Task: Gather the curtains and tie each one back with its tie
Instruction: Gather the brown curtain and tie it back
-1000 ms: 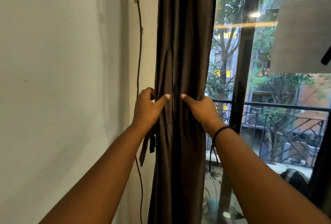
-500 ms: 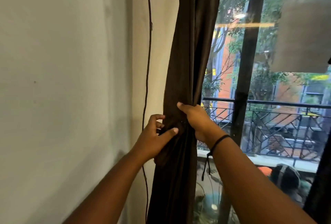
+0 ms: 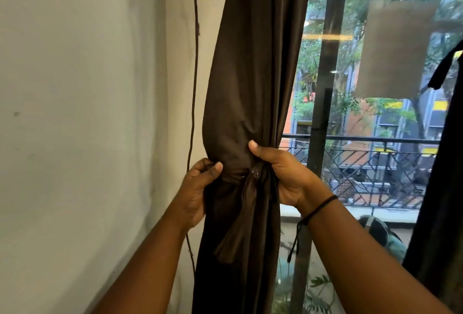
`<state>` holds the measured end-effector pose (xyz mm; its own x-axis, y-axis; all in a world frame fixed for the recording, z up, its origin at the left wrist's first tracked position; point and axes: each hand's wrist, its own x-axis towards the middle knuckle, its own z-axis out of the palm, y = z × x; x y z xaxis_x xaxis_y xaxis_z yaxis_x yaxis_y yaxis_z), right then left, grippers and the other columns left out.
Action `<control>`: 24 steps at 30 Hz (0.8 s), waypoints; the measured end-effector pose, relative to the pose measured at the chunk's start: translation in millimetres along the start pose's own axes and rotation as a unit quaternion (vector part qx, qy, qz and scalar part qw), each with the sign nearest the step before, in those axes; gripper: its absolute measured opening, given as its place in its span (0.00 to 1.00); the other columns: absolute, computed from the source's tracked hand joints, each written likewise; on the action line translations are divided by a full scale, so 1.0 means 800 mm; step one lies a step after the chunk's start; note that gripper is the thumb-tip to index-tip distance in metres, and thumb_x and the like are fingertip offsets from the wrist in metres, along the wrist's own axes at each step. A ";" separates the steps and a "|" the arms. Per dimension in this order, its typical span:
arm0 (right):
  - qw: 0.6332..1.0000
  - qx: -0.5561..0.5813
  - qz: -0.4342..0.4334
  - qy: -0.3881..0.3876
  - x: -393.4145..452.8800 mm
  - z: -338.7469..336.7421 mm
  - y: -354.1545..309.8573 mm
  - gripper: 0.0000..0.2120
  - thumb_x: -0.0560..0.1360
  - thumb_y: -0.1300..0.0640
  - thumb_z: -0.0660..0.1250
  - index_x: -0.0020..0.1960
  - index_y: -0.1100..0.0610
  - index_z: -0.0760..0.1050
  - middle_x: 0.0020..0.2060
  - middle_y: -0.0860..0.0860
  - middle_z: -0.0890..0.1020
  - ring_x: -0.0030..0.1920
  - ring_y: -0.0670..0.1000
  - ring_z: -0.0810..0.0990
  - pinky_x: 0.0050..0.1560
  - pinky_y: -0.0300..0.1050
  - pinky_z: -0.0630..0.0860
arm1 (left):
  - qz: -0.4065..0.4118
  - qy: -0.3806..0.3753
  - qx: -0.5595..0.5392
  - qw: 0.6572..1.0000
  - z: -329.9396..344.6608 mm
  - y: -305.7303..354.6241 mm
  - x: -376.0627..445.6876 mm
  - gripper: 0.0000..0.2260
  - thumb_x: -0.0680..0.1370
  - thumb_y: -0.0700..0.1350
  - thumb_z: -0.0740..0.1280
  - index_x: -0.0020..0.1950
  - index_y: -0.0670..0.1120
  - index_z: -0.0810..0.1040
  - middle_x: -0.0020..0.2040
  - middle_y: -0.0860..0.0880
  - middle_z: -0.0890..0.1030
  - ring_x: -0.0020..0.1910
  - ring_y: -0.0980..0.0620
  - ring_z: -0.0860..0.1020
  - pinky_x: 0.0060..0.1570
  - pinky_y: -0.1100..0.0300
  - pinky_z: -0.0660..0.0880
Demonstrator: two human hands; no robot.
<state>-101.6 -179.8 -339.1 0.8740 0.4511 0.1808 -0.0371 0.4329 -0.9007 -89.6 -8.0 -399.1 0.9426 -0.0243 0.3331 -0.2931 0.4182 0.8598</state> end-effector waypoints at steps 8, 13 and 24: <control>0.885 -0.369 -0.170 0.228 0.025 -0.049 0.020 0.16 0.76 0.49 0.66 0.61 0.53 0.75 0.54 0.50 0.82 0.55 0.50 0.80 0.57 0.45 0.76 | -0.021 0.100 0.063 0.993 0.055 -0.047 0.036 0.19 0.76 0.55 0.65 0.61 0.44 0.75 0.53 0.43 0.83 0.51 0.44 0.82 0.53 0.49 0.78; 0.840 -0.310 -0.373 0.243 0.006 -0.075 0.044 0.22 0.78 0.63 0.62 0.68 0.51 0.59 0.50 0.34 0.72 0.46 0.24 0.74 0.44 0.19 0.68 | -0.014 0.142 0.108 0.984 0.101 -0.075 0.057 0.17 0.79 0.56 0.61 0.61 0.47 0.75 0.54 0.46 0.82 0.52 0.46 0.81 0.53 0.49 0.78; 0.710 -0.517 -0.477 0.004 -0.025 -0.158 0.038 0.32 0.75 0.47 0.57 0.76 0.44 0.51 0.67 0.52 0.69 0.59 0.39 0.72 0.54 0.28 0.70 | 0.003 0.168 0.074 0.983 0.160 -0.105 0.064 0.23 0.72 0.61 0.66 0.55 0.44 0.80 0.49 0.39 0.83 0.51 0.40 0.81 0.57 0.45 0.76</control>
<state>-59.1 -274.7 -420.0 0.2647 0.3303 0.9060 0.9465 -0.2687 -0.1786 -37.3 -160.6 -405.0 0.9328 0.2905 0.2133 -0.2962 0.2806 0.9130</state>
